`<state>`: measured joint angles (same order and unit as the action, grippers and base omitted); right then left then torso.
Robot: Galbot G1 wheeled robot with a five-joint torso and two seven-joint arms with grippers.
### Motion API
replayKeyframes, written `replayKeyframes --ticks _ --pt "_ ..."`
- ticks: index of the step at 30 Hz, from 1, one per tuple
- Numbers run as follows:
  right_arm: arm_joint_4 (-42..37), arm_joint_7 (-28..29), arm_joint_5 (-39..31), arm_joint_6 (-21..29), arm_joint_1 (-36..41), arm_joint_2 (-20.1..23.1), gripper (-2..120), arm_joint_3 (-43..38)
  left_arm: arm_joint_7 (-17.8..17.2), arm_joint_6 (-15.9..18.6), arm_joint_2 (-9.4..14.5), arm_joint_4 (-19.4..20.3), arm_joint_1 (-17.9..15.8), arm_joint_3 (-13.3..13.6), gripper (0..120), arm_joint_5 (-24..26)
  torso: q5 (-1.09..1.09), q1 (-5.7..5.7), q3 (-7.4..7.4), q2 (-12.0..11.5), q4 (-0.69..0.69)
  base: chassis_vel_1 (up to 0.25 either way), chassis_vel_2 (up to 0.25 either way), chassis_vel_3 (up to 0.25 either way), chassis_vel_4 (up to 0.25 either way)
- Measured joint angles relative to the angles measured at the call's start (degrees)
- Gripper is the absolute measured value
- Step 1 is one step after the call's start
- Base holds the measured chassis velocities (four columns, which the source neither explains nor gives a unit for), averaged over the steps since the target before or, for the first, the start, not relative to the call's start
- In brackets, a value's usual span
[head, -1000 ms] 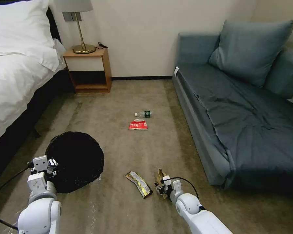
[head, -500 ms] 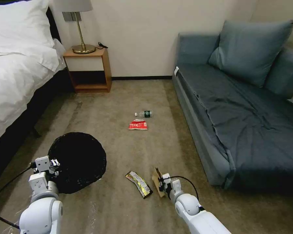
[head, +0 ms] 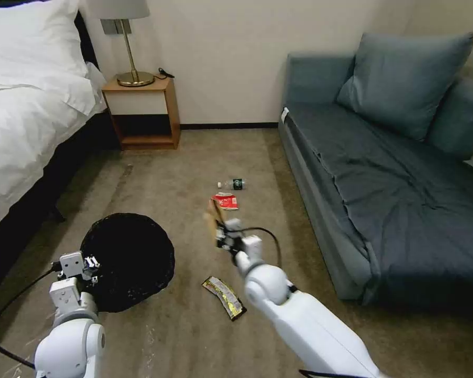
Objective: Pick up the trash bin, then pick up the garbage on the floor and place it into the trash bin.
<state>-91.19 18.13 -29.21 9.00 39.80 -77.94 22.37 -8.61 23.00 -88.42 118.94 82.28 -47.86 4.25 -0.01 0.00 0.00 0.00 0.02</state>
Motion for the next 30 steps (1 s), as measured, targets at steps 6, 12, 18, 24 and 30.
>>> replayKeyframes --ticks 6,12,18,24,30 --pt "1.44 2.34 -1.10 0.07 -4.03 -3.52 0 6.43 -0.33 0.33 -0.36 -0.07 -0.24 -0.21 4 1.05 0.00 0.00 0.00 0.00 -0.01 0.000 0.000 0.000 0.000" --pt "3.50 2.86 0.13 0.45 -3.66 -6.81 0 10.77 -0.42 0.17 -0.82 -0.40 -0.15 -0.27 4 1.01 0.00 0.00 0.00 0.00 -0.01 0.000 0.000 0.000 0.000" --pt "5.20 3.13 1.18 1.01 -3.39 -10.66 0 14.28 -0.46 0.16 -0.93 -0.39 -0.42 -0.32 4 0.86 0.00 0.00 0.00 0.00 -0.02 0.000 0.000 0.000 0.000" --pt "7.82 2.50 4.30 0.15 -2.33 -12.46 0 15.31 -0.46 0.09 -1.05 0.01 -0.06 -0.50 4 0.84 0.00 0.00 0.00 0.00 -0.01 0.000 0.000 0.000 0.000" --pt "7.58 0.69 6.89 -0.87 -1.79 -11.49 19 15.11 -0.43 -0.14 -1.18 0.12 0.17 -0.52 4 0.78 0.01 0.00 0.00 0.00 -0.02 0.000 0.000 0.000 0.000"
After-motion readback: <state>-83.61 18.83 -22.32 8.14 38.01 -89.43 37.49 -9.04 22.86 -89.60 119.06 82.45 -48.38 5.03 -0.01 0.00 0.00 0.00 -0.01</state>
